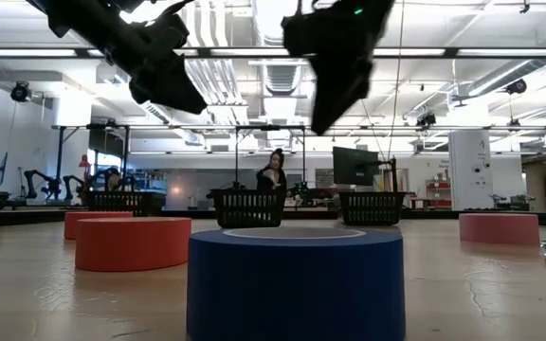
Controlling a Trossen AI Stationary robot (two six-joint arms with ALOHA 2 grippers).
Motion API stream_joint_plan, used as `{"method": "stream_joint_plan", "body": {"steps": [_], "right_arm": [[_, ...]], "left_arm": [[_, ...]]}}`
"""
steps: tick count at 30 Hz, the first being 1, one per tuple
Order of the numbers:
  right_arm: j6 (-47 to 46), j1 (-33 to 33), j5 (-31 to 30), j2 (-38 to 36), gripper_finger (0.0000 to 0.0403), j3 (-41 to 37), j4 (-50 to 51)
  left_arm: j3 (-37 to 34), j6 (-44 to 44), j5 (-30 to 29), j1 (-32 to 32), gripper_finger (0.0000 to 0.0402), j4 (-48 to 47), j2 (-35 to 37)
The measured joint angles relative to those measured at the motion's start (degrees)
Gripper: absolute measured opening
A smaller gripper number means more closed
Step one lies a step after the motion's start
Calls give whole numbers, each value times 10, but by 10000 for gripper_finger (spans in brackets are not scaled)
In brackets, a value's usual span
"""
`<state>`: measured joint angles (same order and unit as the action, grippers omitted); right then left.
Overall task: Pick and place Stapler, Stapler remover, tape
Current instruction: Put the blue staple remover into the middle black bin
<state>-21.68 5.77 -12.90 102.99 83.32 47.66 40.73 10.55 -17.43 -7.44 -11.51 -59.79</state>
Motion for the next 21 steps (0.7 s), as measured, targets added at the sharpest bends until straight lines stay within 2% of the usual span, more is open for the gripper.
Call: {"method": "stream_joint_plan", "body": {"steps": [5,11,16,21], "right_arm": [[-81,60,9,3,160,-6,74],[-174,130,108,7,164,-35,80],[-279,182,175,7,166,-72,73],[-312,229,175,7,166,-107,65]], "left_arm": [[0,-3,-6,0,156,16,0],[0,-41,-10,0,156,51,-1],[0,-47,-64,-1,156,87,-1],[0,-47,-84,-1,156,106,-1]]}}
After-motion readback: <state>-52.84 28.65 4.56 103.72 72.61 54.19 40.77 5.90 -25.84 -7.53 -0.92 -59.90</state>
